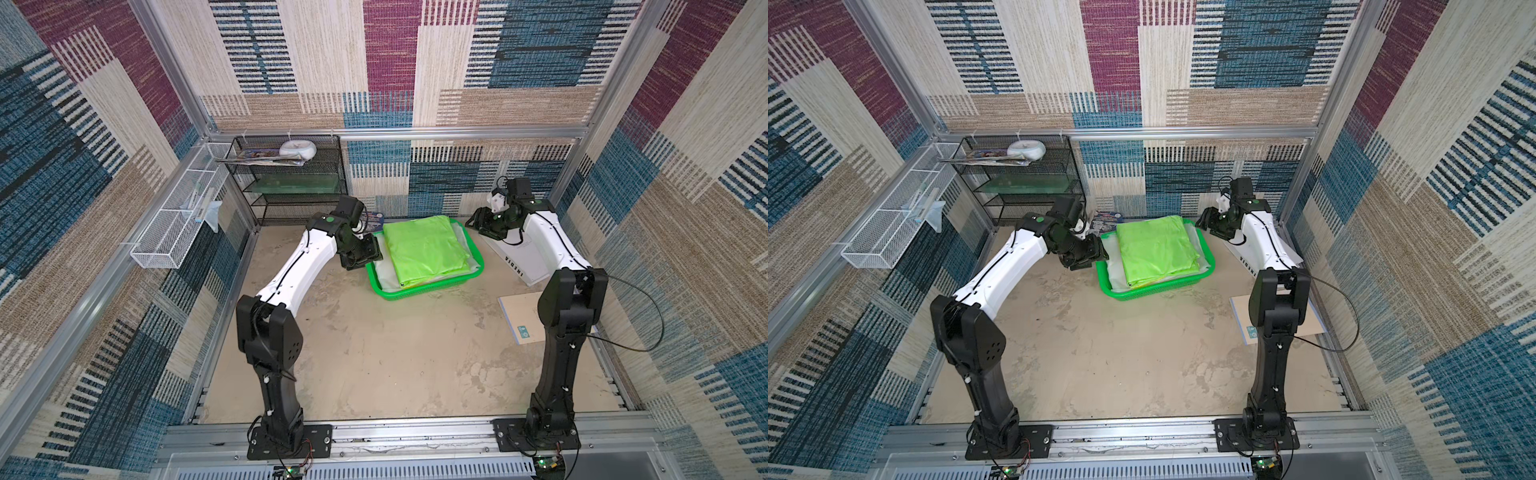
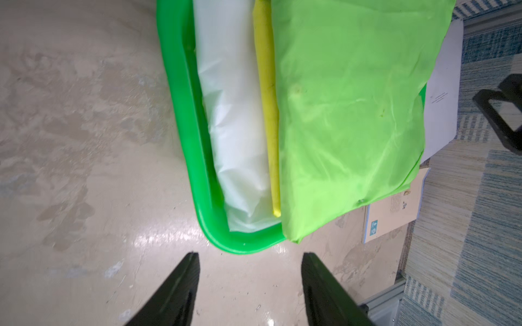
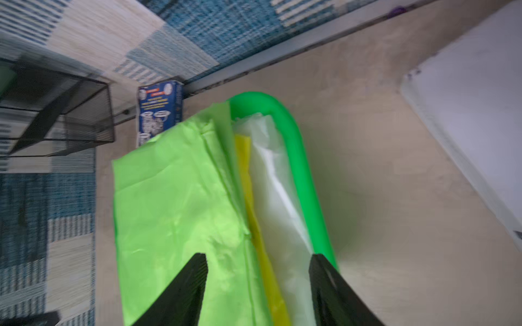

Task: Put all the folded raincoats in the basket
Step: Place the raincoat in the basket, then move the basket to the center of the board.

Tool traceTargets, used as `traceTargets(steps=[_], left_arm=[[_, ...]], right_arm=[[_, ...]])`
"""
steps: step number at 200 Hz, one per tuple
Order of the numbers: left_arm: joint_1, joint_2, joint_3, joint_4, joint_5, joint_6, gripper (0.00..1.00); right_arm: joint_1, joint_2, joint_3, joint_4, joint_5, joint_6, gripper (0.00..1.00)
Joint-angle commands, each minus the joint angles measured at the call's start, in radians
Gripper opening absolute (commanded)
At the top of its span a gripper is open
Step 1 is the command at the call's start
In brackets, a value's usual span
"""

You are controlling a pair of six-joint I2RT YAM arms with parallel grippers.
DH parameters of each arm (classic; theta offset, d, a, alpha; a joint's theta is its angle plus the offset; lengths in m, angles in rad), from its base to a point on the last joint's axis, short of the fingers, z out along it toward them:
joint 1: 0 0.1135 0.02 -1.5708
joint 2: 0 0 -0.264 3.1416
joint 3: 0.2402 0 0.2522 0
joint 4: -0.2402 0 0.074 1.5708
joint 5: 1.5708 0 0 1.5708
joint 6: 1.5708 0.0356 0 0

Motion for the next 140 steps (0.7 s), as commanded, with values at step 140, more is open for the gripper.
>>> traceTargets(steps=[140], left_arm=[[0.041,-0.358,-0.474,0.092,0.038,0.02,0.62]], right_arm=[[0.032,0.004,-0.199,0.018,0.061,-0.087,0.2]])
